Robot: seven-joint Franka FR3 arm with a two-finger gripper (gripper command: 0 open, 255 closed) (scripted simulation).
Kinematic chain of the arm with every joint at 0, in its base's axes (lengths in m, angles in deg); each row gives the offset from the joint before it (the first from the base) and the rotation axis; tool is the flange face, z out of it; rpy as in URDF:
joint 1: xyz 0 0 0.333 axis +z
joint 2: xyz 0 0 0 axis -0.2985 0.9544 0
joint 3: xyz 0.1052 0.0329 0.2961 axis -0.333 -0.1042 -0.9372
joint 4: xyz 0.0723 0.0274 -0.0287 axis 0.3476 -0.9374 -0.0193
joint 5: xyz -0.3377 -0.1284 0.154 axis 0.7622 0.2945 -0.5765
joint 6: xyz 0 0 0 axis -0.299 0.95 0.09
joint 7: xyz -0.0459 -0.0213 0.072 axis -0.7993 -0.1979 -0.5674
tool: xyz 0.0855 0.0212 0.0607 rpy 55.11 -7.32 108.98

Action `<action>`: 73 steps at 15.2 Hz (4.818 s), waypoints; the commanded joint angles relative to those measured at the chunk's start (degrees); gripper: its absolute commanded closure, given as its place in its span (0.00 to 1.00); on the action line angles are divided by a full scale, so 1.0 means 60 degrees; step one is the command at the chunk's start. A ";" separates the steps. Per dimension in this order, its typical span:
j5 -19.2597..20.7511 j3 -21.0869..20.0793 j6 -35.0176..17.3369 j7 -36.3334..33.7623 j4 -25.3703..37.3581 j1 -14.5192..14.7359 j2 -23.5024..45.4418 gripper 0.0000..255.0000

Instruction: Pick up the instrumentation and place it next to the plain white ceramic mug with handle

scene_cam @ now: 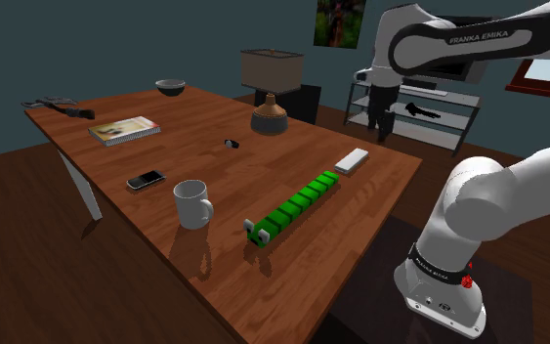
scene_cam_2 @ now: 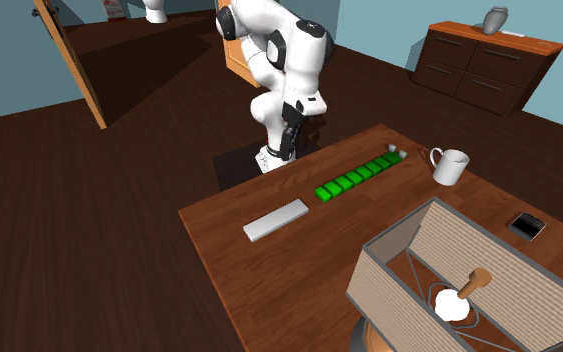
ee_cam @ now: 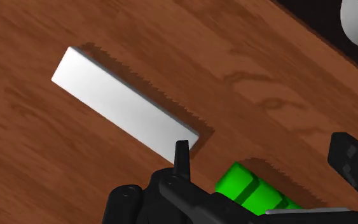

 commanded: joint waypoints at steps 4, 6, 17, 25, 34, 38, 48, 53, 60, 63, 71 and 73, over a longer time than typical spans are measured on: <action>0.0851 0.1860 -0.1602 0.2804 -0.0186 0.0478 0.0799 0.00; 0.1038 0.2659 -0.2268 0.3915 -0.0070 0.0818 0.1344 0.00; 0.0131 0.6467 -0.5235 0.8748 0.0807 0.3511 0.4494 0.00; -0.0211 0.7020 -0.6019 0.9038 0.0569 0.3917 0.5111 0.00; -0.0216 0.7021 -0.6020 0.9038 0.0571 0.3922 0.5115 1.00; -0.0219 0.7020 -0.6021 0.9036 0.0572 0.3926 0.5118 1.00; 0.0279 0.6036 -0.4519 0.8584 0.1094 0.3271 0.4034 1.00; 0.0350 0.5606 -0.3747 0.8466 0.1448 0.3074 0.3599 1.00; 0.0330 0.5098 -0.2728 0.8383 0.2018 0.2913 0.3149 1.00; 0.0294 0.4908 -0.2310 0.8368 0.2289 0.2874 0.3006 1.00; 0.0154 0.4472 -0.1243 0.8368 0.3091 0.2837 0.2757 1.00; 0.0127 0.4412 -0.1080 0.8372 0.3228 0.2838 0.2734 1.00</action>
